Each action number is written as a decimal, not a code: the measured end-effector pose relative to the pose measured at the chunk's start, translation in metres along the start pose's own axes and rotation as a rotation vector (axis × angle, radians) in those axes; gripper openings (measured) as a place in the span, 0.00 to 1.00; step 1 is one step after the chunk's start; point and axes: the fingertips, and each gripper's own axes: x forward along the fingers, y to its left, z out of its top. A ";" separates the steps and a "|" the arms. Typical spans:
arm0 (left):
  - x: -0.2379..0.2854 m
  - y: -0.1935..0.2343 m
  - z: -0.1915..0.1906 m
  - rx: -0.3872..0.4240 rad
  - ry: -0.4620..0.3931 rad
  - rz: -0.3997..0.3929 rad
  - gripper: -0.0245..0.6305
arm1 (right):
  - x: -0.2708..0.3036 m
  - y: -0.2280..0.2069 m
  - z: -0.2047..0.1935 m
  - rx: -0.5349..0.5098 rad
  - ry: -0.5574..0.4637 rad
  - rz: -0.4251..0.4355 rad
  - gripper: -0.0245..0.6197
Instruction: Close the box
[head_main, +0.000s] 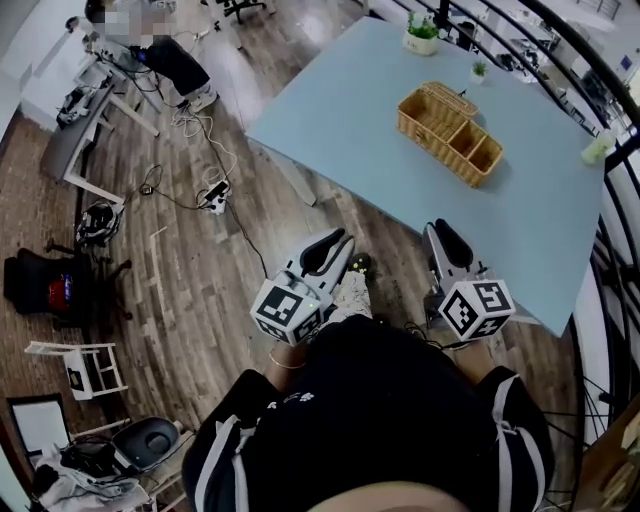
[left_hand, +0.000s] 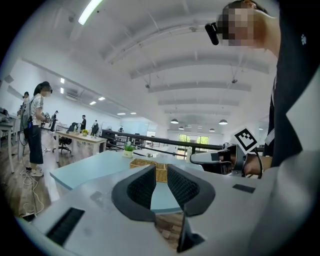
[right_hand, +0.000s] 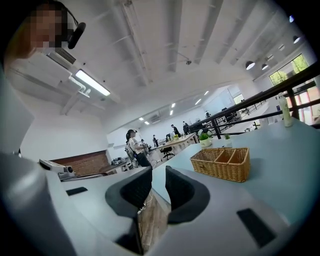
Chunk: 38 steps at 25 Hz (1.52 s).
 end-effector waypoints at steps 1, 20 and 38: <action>0.008 0.002 0.000 -0.002 0.001 -0.013 0.12 | 0.002 -0.005 0.003 0.001 -0.002 -0.013 0.17; 0.187 0.064 0.039 0.021 0.034 -0.376 0.12 | 0.055 -0.106 0.065 0.041 -0.102 -0.338 0.17; 0.288 0.142 0.053 -0.009 0.139 -0.539 0.12 | 0.118 -0.142 0.092 0.076 -0.109 -0.524 0.19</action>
